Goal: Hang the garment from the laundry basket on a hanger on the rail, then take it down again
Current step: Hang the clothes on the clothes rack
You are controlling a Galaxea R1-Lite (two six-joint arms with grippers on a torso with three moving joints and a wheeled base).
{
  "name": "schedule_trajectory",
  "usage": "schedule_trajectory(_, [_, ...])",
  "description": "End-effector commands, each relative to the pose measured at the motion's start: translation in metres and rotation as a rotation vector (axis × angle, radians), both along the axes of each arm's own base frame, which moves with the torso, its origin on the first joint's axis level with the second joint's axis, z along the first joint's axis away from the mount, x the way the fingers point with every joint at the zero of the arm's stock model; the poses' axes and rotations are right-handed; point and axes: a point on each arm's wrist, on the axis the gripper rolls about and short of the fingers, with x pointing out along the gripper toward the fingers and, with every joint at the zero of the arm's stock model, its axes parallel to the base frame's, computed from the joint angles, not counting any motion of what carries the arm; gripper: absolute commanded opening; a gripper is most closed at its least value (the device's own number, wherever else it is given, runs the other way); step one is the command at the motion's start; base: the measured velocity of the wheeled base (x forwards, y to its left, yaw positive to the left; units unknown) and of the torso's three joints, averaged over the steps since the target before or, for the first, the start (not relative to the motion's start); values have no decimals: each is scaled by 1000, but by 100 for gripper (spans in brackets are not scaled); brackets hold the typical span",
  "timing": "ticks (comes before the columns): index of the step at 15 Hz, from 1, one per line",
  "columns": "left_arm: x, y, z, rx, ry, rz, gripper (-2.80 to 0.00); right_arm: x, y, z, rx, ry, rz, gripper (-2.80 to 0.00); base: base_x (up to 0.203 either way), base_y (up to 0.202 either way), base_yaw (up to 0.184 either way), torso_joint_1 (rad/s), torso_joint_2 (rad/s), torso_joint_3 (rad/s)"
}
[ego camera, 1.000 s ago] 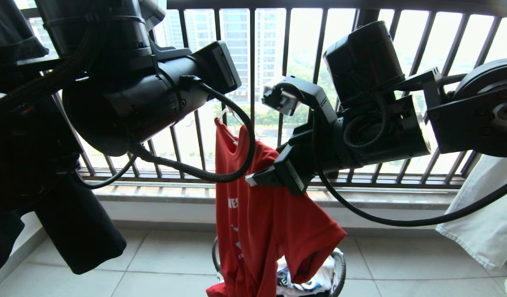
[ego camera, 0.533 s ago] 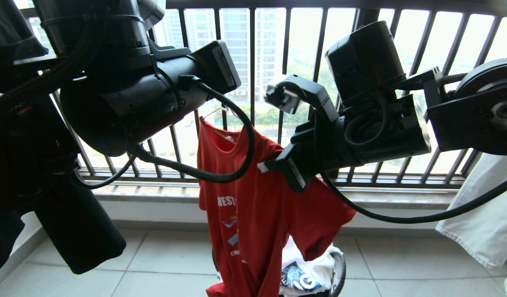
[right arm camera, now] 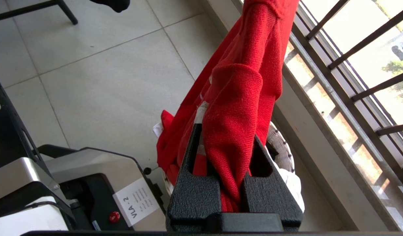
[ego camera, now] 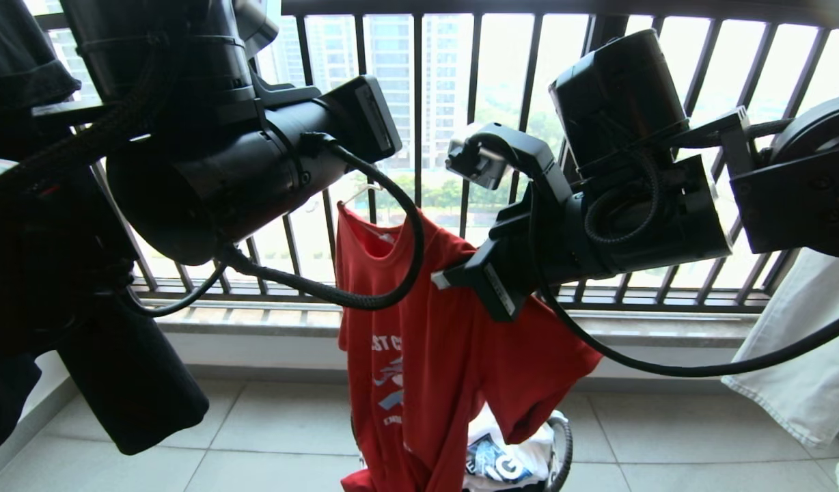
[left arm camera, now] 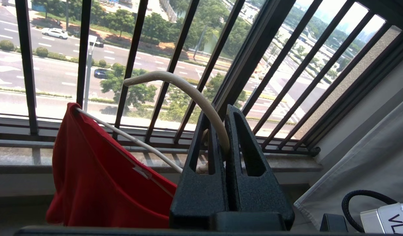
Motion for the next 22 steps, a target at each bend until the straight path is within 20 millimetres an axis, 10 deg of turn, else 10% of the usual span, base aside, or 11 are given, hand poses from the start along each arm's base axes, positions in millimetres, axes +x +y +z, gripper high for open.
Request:
schedule_trajectory(1, [0,-1,-3,9,7,-38,-280,-5,-4,3,6,-4,3,-280,0,0,0,0,0,0])
schedule_trajectory(2, [-1,-1,-5,12,9,-77,0,-5,-4,3,5,-2,2,-280,0,0,0,0,0,0])
schedule_trajectory(20, [-44,37,19,209,139,-97,0,17,-44,4,8,-3,-136,-280,0,0,0,0,0,0])
schedule_trajectory(21, [-45,38,18,237,168,-97,-280,20,-49,5,10,-6,-155,-280,0,0,0,0,0,0])
schedule_trajectory(22, [-45,39,20,262,202,-94,-280,20,-52,6,12,-9,-163,-280,0,0,0,0,0,0])
